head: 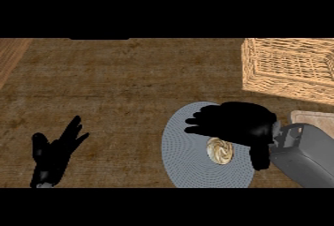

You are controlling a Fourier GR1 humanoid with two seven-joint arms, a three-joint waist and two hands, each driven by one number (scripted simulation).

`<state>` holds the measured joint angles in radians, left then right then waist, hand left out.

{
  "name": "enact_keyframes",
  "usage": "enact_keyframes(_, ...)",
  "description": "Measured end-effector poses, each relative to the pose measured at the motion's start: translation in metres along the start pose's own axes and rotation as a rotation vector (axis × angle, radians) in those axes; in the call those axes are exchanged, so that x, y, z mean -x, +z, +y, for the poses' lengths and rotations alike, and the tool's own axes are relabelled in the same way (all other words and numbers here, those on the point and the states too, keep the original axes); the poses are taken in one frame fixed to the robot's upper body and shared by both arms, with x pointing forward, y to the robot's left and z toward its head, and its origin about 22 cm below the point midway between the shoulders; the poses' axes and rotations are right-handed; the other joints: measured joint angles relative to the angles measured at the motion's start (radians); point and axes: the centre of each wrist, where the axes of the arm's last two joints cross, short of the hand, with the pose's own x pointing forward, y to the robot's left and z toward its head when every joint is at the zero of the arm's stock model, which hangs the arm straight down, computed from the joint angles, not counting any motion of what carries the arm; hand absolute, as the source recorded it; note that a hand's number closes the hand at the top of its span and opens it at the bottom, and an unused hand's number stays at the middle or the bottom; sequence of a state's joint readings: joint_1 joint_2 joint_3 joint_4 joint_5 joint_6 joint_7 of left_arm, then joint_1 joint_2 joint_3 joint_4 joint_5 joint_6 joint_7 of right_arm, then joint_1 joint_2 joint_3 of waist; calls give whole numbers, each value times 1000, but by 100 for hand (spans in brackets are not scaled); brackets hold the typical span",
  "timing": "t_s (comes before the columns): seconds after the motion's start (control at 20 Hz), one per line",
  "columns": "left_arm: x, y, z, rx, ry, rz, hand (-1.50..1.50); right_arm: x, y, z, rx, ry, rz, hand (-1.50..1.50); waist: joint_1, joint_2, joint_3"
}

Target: Pick the cupcake from the placemat and place it in the basket

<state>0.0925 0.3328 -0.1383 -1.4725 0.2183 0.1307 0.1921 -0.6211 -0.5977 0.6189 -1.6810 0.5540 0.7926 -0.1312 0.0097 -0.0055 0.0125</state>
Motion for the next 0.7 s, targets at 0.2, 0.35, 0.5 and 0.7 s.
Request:
enact_keyframes(0.2, -1, 1, 2, 3, 1, 12, 0, 0, -8, 11, 5, -2, -6, -150, -3, -1, -1)
enact_keyframes(0.35, -2, 2, 1, 5, 1, 12, 0, 1, -14, 14, 9, -8, -9, -150, -4, -1, -1)
enact_keyframes(0.5, 1, 2, 1, 8, 9, 8, 0, 2, -24, 23, 7, -6, -14, -150, -3, -1, -1)
enact_keyframes(0.7, 1, 0, 5, -6, 3, 10, 0, 1, -33, 36, -10, 17, -5, -150, -4, -2, 0)
